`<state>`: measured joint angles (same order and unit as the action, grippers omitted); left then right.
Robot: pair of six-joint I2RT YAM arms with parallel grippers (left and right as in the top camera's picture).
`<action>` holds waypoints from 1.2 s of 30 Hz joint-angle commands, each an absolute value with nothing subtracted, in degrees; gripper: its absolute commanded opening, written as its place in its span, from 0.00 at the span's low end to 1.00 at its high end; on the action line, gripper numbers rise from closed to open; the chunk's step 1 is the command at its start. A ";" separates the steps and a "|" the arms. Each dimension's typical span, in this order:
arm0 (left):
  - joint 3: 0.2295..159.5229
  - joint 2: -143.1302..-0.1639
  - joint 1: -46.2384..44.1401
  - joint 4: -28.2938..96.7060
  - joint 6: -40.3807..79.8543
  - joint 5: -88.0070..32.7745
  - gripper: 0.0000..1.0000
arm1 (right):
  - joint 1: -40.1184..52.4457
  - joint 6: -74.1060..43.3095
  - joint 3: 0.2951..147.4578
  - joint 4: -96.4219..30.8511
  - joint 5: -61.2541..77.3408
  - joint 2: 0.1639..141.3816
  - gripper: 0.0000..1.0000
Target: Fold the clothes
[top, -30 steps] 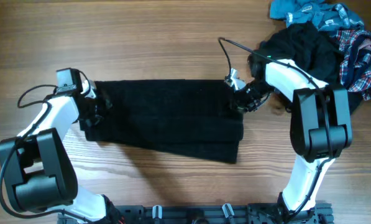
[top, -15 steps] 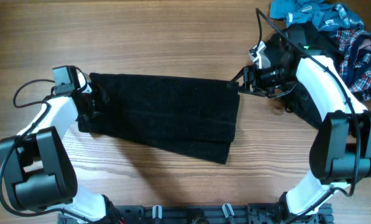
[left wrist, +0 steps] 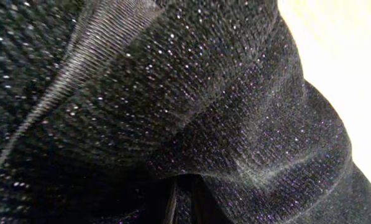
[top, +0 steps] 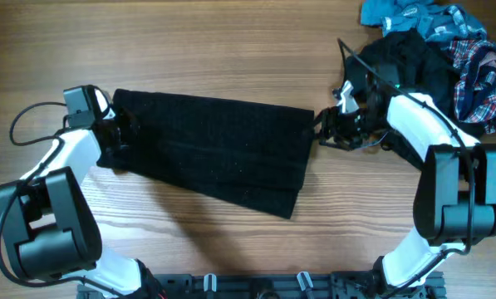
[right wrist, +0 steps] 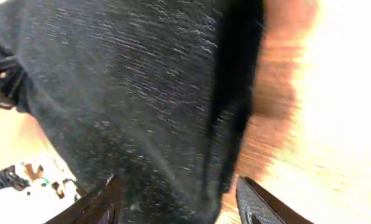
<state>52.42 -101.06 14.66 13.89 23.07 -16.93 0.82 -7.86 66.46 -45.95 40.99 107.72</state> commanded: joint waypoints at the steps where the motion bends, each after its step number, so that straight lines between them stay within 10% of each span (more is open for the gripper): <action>1: 51.66 -102.43 16.05 11.94 23.42 -13.43 0.10 | 1.08 -9.41 65.04 -44.36 40.45 107.79 0.60; 36: 51.66 -102.43 16.03 7.77 23.38 -13.45 0.08 | 10.50 -14.96 54.94 -21.61 34.24 111.35 0.67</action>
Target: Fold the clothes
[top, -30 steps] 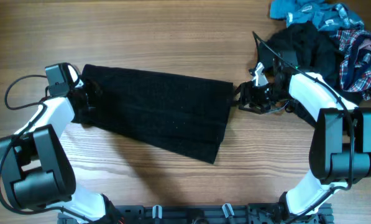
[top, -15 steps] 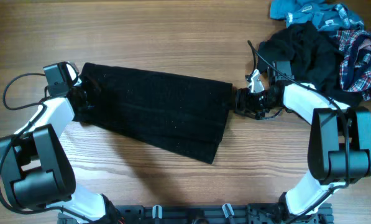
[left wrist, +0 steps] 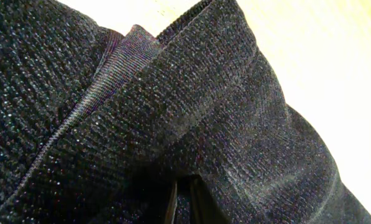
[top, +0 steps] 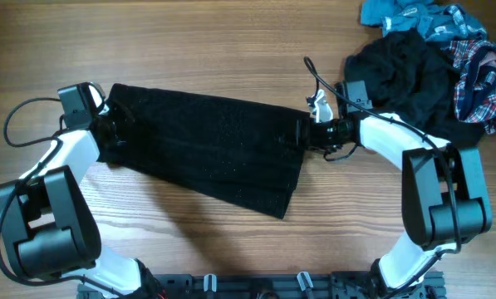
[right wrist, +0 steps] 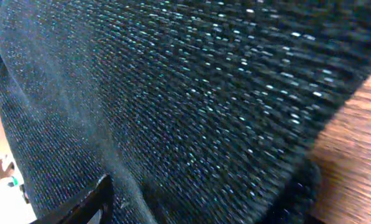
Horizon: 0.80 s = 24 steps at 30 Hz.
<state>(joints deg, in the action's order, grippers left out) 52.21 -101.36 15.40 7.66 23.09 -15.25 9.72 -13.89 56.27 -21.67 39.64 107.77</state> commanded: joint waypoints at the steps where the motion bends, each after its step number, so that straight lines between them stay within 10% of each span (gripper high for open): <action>1: 51.66 -102.43 16.03 7.90 23.38 -13.45 0.08 | 10.50 -15.03 54.94 -21.41 34.06 111.79 0.64; 7: 51.66 -102.43 15.94 7.95 23.40 -13.47 0.08 | 10.48 -15.00 54.96 -18.00 36.73 111.92 0.05; 24: 52.75 -102.41 7.09 7.05 22.74 -13.45 0.09 | 1.06 -5.93 70.02 -27.16 46.81 111.87 0.04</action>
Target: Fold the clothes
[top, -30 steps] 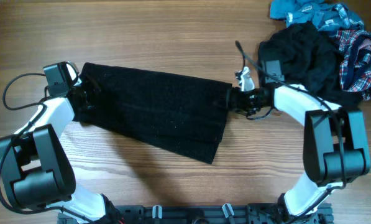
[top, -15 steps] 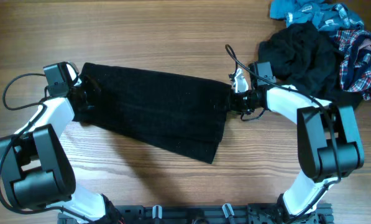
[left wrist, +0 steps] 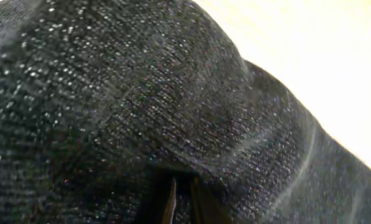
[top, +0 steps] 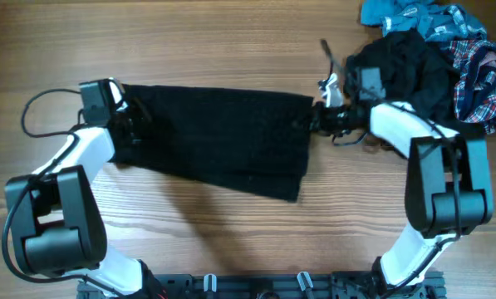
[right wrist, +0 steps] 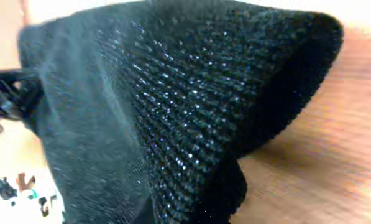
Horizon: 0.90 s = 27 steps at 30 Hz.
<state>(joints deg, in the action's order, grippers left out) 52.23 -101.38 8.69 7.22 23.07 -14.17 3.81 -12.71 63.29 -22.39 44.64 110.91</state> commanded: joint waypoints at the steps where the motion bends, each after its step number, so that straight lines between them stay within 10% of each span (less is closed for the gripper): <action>1: 52.75 -102.41 6.87 7.05 22.74 -13.45 0.09 | 0.75 -4.84 71.48 -28.84 46.81 111.87 0.04; 11: 52.73 -102.41 4.38 8.84 22.72 -13.43 0.07 | 2.98 2.61 89.27 -47.18 45.74 111.87 0.04; 27: 53.74 -98.96 3.60 8.40 20.97 -13.43 0.06 | 16.88 -7.77 91.11 -39.38 40.49 111.87 0.04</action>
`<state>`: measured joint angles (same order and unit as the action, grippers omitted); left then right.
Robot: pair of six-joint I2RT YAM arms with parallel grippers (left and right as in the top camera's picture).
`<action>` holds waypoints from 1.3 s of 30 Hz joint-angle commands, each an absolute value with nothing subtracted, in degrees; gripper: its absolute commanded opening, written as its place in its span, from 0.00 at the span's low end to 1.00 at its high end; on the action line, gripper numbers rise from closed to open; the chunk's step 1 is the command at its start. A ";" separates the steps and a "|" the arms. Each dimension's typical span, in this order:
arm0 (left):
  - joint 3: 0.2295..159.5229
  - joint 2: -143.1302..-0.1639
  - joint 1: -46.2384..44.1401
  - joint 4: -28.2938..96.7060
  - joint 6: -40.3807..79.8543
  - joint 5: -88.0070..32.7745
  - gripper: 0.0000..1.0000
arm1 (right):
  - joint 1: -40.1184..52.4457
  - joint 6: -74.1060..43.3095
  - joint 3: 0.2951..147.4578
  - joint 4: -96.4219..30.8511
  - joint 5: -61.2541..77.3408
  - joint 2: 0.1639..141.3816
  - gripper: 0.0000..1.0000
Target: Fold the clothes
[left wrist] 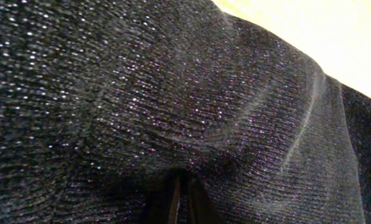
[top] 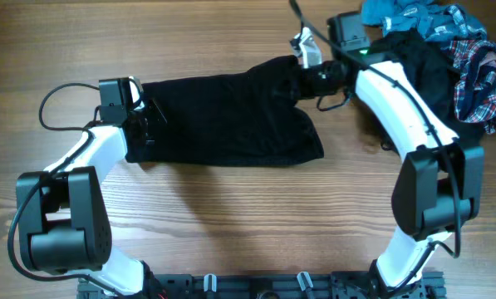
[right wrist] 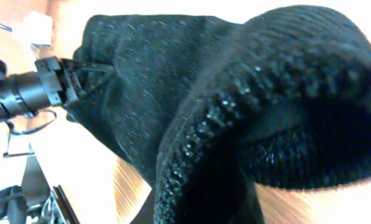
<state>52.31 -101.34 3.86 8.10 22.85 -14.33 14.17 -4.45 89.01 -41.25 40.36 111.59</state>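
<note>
A black knitted garment (top: pixel 223 120) lies stretched across the middle of the wooden table (top: pixel 231 224). My left gripper (top: pixel 139 124) is shut on its left end; in the left wrist view the black knit (left wrist: pixel 173 93) fills the frame and covers the jaws. My right gripper (top: pixel 302 79) is shut on the garment's far right corner, which is raised toward the back. In the right wrist view a thick fold of the knit (right wrist: pixel 247 112) bulges out of the jaws.
A heap of other clothes sits at the back right: a black piece (top: pixel 414 62), a blue piece (top: pixel 405 15) and a plaid shirt (top: pixel 484 79). Cables trail from both arms over the table.
My right gripper has moved from the garment's right edge toward the back of the table, carrying the corner with it. The left gripper has shifted a little to the right, still holding.
Both grippers held the garment's two ends while it lay slanted, its right part hanging toward the front. Then the right gripper was further left along the edge. Later the cloth lay more level, and now its right corner is lifted toward the back.
</note>
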 commanded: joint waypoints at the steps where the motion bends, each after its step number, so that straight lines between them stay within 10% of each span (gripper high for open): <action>1: 53.95 -97.41 3.60 8.64 20.49 -13.45 0.07 | 17.37 -8.14 91.59 -39.22 40.47 111.87 0.04; 19: 54.04 -80.23 3.57 16.47 16.67 -12.34 0.15 | 25.93 -12.21 96.36 -32.60 39.72 111.98 0.04; 39: 54.02 -80.14 3.60 19.16 16.69 -12.34 0.17 | 8.38 -1.72 96.38 -43.35 38.92 111.98 0.04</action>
<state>53.15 -81.41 3.86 19.31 17.87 -13.08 10.98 -5.67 94.54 -42.28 39.09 111.59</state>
